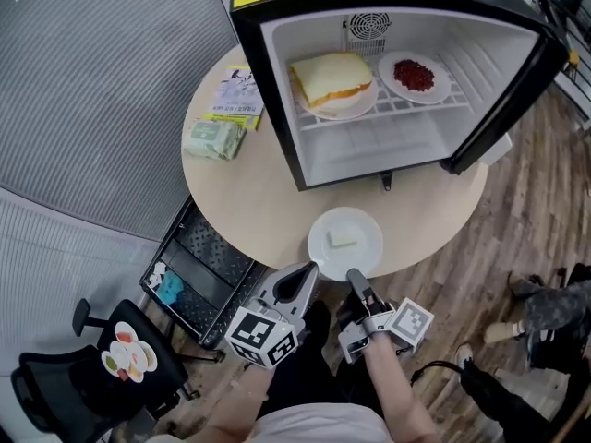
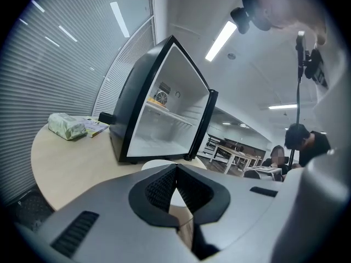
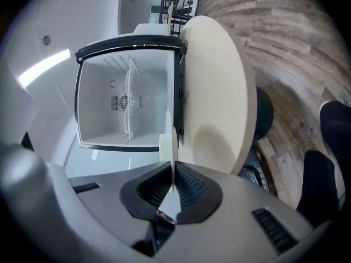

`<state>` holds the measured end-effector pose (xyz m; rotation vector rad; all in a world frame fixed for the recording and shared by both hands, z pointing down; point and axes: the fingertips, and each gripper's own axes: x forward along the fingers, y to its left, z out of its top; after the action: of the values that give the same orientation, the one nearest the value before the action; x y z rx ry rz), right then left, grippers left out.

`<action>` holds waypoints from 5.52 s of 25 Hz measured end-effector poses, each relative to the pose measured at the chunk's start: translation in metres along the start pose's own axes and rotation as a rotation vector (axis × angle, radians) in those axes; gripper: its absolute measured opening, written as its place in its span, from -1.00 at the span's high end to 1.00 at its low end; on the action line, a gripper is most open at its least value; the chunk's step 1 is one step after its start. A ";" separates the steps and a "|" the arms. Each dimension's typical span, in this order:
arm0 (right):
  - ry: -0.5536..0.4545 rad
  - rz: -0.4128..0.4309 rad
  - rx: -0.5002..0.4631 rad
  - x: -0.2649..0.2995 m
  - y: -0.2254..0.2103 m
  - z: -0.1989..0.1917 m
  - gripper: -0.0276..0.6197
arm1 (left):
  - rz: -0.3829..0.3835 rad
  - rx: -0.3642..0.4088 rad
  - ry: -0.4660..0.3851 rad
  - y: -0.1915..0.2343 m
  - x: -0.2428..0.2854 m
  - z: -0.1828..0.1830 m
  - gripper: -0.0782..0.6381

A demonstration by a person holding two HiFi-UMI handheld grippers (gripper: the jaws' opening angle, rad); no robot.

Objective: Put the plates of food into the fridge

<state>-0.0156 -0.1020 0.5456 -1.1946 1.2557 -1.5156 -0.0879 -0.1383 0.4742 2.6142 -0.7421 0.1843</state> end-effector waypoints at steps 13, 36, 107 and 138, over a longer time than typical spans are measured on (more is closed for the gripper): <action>0.019 0.002 -0.025 -0.010 0.010 0.067 0.86 | 0.000 0.002 -0.023 -0.035 0.059 0.006 0.77; 0.107 -0.007 -0.155 0.102 0.033 0.178 0.86 | 0.129 0.040 -0.094 0.000 0.156 0.049 0.77; 0.005 -0.223 -1.325 0.113 0.092 0.200 0.19 | 0.138 0.042 -0.144 -0.015 0.158 0.068 0.77; -0.070 0.005 -1.472 -0.081 0.166 0.169 0.88 | 0.044 0.141 -0.220 -0.163 0.119 0.073 0.77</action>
<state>0.1697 -0.0881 0.3783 -2.0168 2.3875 -0.2982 0.1002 -0.0997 0.3780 2.7839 -0.8904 -0.0419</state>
